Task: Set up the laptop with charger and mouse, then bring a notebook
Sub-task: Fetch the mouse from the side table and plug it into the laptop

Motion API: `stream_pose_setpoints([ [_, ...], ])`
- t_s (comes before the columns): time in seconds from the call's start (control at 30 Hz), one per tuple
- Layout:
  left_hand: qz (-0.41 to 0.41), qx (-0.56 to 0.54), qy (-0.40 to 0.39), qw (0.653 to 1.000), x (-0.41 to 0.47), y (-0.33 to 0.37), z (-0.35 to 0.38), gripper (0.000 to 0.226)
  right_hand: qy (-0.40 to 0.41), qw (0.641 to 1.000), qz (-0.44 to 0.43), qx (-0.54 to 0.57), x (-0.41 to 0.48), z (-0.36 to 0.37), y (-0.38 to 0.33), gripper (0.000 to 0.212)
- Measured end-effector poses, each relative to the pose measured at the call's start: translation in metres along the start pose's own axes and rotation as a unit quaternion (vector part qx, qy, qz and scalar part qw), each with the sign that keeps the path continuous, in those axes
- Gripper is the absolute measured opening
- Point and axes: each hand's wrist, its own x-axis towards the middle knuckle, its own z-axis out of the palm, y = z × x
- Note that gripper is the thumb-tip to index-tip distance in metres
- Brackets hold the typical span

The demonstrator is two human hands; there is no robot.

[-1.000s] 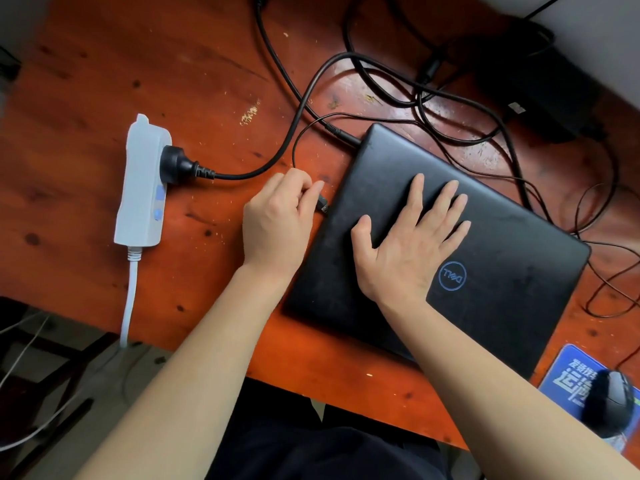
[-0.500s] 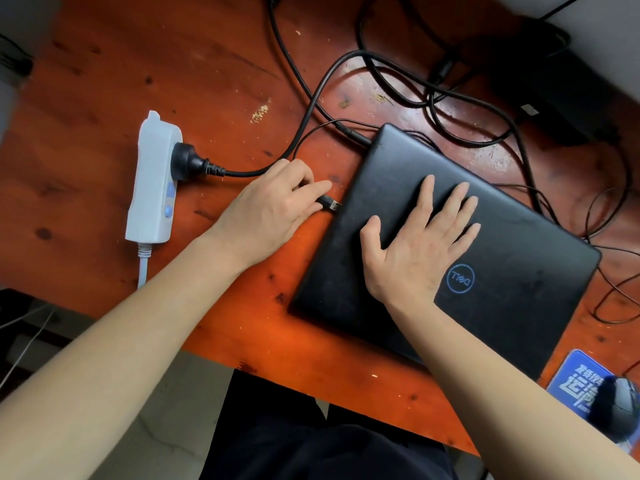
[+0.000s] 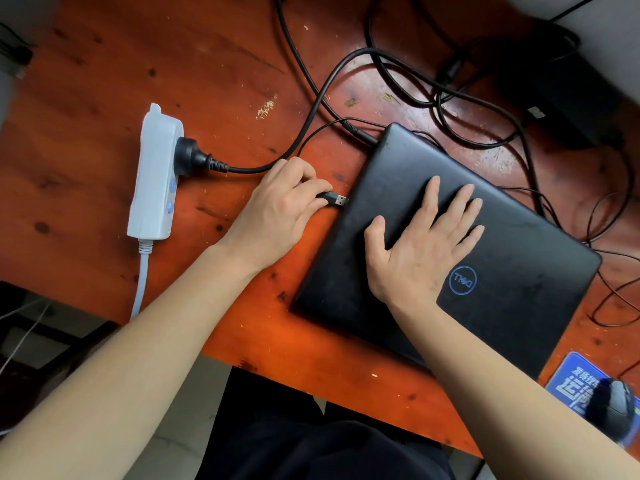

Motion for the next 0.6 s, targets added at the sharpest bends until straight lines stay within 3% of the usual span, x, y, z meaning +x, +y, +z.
stream_pose_setpoints([
  [0.2,-0.025,-0.036,0.01,0.999,0.003,0.0,-0.003,0.024,-0.001,1.0,-0.001,0.003,0.0,-0.001,0.0,0.087],
  [0.6,0.076,0.023,-0.032,0.996,0.001,-0.002,-0.011,0.018,0.003,1.0,-0.002,0.003,0.0,0.001,0.0,0.087],
])
